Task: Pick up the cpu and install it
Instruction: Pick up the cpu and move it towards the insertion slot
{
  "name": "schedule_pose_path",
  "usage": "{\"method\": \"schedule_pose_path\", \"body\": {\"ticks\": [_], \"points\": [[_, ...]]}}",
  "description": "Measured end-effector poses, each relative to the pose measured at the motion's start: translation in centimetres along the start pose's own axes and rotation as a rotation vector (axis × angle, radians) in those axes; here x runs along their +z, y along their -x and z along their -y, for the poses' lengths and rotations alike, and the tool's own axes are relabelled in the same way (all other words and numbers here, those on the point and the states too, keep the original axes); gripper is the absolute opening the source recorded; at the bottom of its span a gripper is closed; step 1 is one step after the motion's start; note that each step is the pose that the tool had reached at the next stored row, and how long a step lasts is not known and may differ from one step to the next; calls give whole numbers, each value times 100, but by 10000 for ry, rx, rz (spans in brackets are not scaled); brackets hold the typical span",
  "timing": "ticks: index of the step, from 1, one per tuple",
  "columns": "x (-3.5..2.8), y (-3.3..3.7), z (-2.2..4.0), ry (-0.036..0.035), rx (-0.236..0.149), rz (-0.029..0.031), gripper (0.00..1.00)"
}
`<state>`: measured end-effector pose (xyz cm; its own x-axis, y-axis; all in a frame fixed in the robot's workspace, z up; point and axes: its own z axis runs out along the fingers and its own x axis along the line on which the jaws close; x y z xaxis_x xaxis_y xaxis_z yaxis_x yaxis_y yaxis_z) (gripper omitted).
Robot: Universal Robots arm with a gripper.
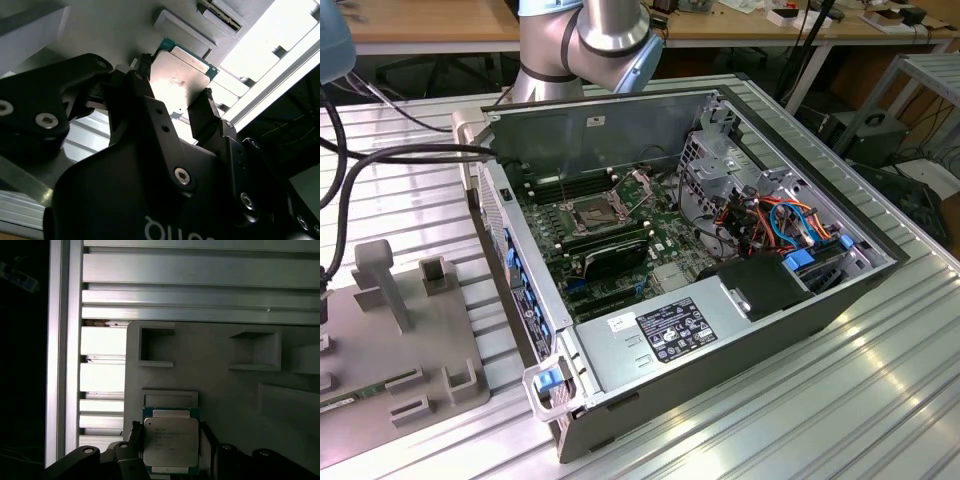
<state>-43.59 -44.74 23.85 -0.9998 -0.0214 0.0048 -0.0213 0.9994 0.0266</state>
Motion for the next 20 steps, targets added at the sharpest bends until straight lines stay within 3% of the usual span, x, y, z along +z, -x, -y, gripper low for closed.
{"method": "schedule_pose_path", "body": {"ticks": [20], "points": [[-379, -2, -10, 0, 0, 0, 55]]}}
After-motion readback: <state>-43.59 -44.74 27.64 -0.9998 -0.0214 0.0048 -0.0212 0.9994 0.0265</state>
